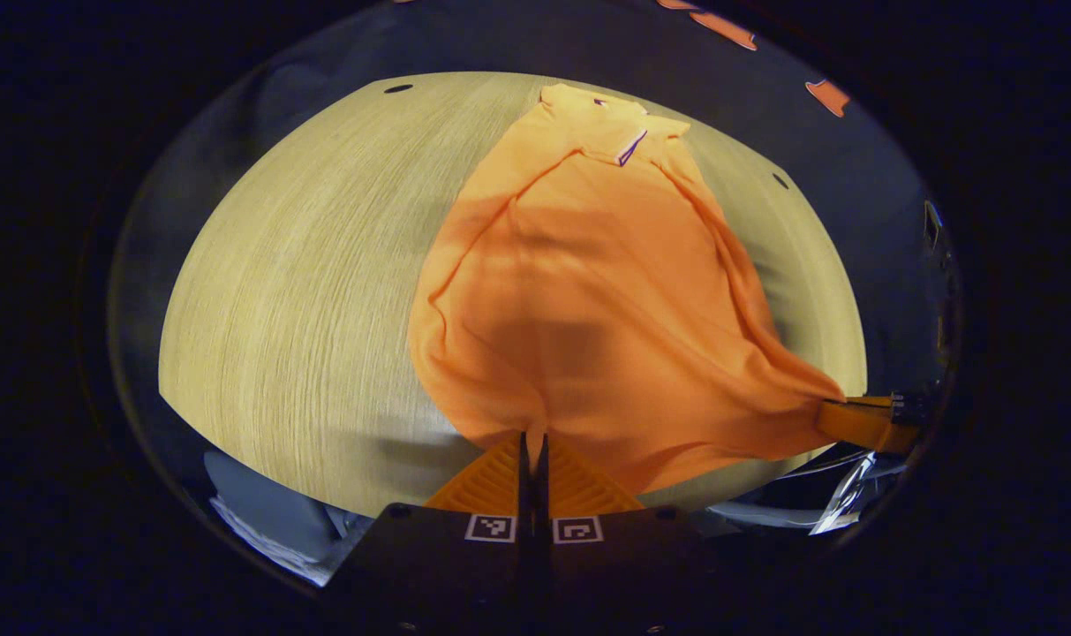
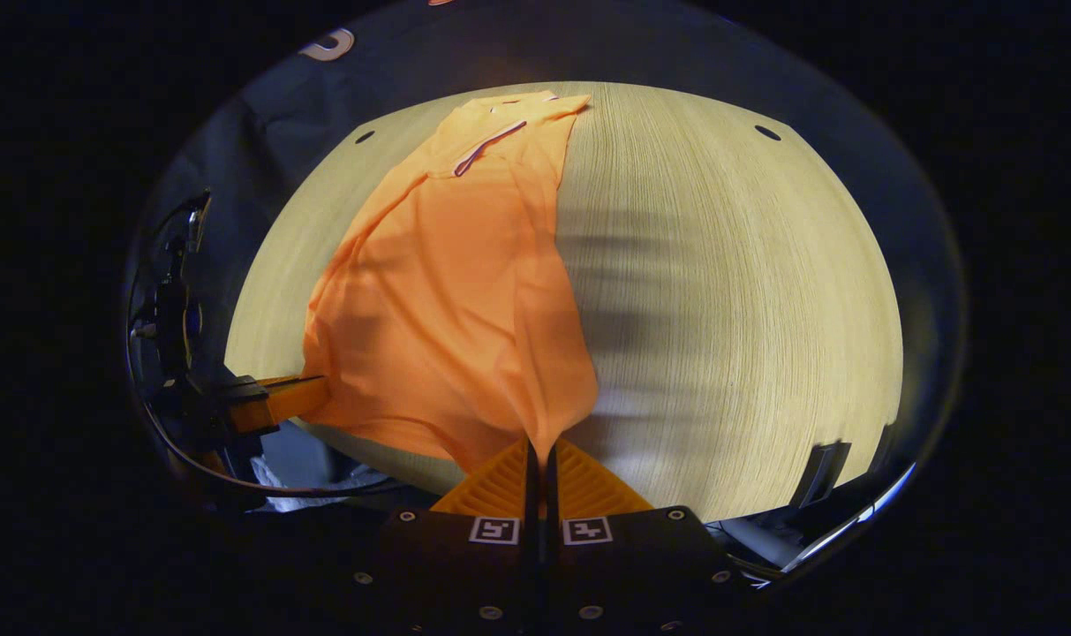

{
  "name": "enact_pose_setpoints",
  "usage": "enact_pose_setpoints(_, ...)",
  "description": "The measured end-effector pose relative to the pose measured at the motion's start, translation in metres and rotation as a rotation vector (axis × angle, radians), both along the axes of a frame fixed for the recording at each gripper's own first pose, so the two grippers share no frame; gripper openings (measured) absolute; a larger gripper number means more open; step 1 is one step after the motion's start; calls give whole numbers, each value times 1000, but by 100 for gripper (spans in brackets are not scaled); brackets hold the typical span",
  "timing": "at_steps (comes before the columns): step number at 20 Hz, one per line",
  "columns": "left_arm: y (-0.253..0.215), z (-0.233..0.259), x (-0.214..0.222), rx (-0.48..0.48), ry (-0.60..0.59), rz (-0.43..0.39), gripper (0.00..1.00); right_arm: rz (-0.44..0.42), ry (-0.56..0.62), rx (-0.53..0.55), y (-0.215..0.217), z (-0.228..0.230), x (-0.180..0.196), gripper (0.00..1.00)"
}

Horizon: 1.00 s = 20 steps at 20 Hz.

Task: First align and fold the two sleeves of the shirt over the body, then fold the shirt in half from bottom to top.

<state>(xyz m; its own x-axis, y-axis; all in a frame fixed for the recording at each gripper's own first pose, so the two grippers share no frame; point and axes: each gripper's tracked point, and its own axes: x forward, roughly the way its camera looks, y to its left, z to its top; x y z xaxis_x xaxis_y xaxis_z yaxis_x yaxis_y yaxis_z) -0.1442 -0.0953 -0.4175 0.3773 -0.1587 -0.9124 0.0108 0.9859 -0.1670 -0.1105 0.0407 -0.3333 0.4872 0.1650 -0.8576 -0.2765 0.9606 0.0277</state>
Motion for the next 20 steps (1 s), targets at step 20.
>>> enact_pose_setpoints(20, -6, 149, 214, -148, -302, -55, 1, -75, -274, 110, 40, 136, 160, 4)
